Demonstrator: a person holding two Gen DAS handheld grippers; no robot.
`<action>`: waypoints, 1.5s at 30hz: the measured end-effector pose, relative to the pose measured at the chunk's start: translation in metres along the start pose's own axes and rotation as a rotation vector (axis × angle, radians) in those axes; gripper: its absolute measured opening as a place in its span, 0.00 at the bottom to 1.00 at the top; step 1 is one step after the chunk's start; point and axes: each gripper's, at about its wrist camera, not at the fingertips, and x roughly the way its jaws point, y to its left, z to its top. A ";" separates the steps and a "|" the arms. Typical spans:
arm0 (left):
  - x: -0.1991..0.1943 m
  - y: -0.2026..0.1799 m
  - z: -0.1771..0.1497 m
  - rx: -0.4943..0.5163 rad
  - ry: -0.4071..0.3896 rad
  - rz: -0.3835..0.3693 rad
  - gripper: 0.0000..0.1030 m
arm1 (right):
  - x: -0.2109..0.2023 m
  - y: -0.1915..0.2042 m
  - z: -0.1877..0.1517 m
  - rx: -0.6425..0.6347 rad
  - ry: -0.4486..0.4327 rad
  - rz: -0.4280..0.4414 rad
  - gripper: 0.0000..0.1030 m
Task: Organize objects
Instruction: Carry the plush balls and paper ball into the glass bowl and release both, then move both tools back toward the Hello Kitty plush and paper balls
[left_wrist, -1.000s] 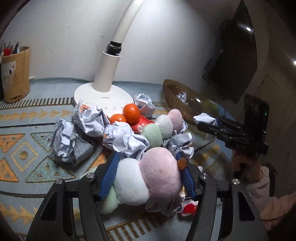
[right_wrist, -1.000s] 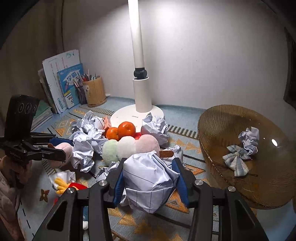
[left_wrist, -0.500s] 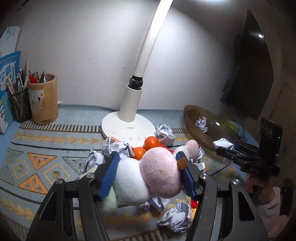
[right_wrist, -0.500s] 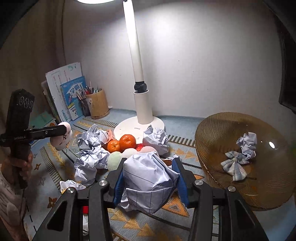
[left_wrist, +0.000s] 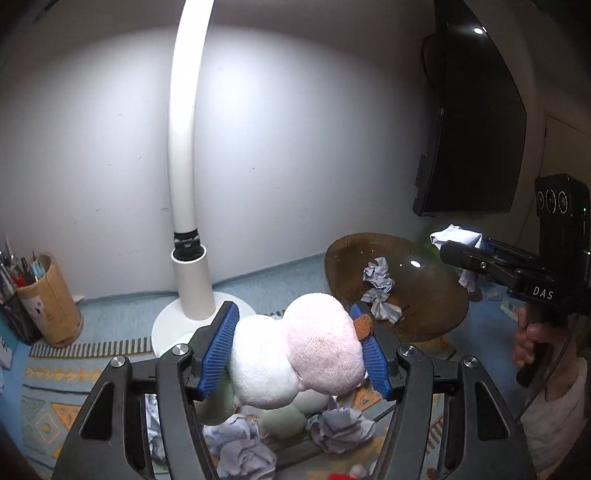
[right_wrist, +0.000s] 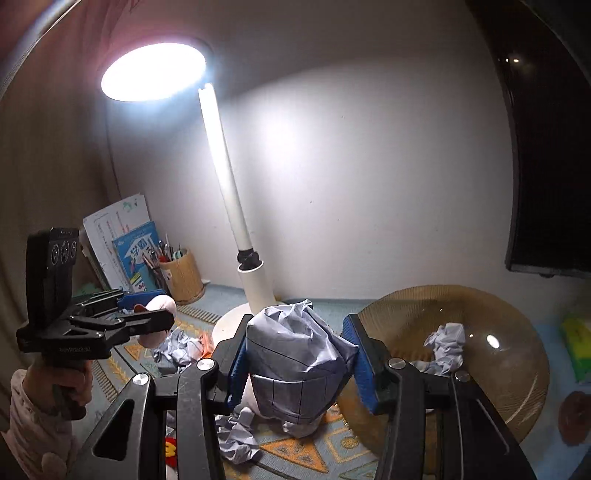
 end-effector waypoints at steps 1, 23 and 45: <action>0.007 -0.007 0.007 0.018 -0.004 -0.009 0.59 | -0.003 -0.005 0.009 -0.004 -0.013 -0.018 0.46; 0.159 -0.114 0.055 0.191 0.104 -0.111 1.00 | 0.036 -0.098 0.020 0.069 0.146 -0.239 1.00; 0.046 -0.007 0.033 0.089 0.157 0.116 1.00 | 0.030 -0.015 -0.004 0.069 0.124 -0.096 1.00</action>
